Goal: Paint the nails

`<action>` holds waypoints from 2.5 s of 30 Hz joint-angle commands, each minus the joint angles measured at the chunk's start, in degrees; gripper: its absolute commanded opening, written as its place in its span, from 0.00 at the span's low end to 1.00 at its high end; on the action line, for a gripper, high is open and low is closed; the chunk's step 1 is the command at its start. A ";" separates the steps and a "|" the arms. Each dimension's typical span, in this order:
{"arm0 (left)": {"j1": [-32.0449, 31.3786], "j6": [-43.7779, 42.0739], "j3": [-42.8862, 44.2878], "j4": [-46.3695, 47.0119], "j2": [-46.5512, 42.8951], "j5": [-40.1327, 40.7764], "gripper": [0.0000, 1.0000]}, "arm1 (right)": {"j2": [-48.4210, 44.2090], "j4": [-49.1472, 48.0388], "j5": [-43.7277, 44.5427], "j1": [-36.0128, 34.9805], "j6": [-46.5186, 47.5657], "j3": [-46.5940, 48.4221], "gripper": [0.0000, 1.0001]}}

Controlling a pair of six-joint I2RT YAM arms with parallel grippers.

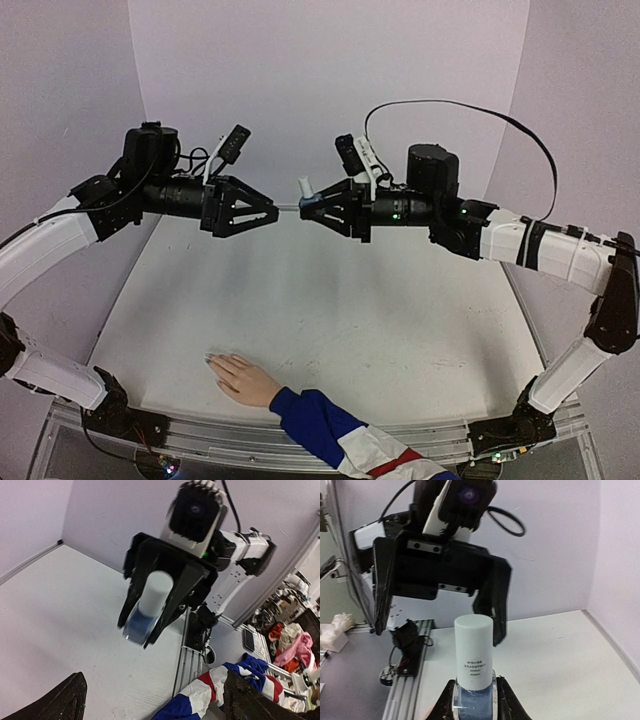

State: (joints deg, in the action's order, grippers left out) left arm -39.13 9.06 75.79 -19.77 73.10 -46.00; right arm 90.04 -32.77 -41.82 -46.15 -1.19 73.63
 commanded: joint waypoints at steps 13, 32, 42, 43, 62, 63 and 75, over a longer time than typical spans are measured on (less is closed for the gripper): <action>1.16 17.26 3.08 0.79 -2.50 26.26 0.68 | 8.52 -7.23 55.57 -14.71 6.97 7.27 0.00; 1.08 17.21 1.64 4.19 -0.62 23.39 0.19 | 15.62 -6.78 58.15 -18.80 8.50 15.99 0.00; -0.32 7.92 1.47 4.43 1.12 10.15 0.00 | 11.90 -6.34 45.14 -17.66 8.78 15.75 0.00; -0.33 5.84 1.53 4.31 1.45 5.55 0.00 | 11.02 -5.73 38.62 -16.63 8.31 15.55 0.00; -1.20 -2.79 6.16 5.71 5.88 -21.19 0.22 | -2.38 -6.54 -26.79 -0.89 -4.00 5.93 0.00; -1.01 -2.42 5.80 5.59 5.34 -18.56 0.36 | -3.08 -6.45 -23.79 -0.32 -3.56 4.75 0.00; 3.39 6.19 0.35 2.46 -2.41 11.22 0.89 | -3.12 -4.36 17.36 0.15 -1.18 -1.10 0.00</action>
State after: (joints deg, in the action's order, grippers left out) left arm -37.34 9.96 75.96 -17.58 73.19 -45.47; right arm 85.82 -32.97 -38.22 -45.74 -2.13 72.23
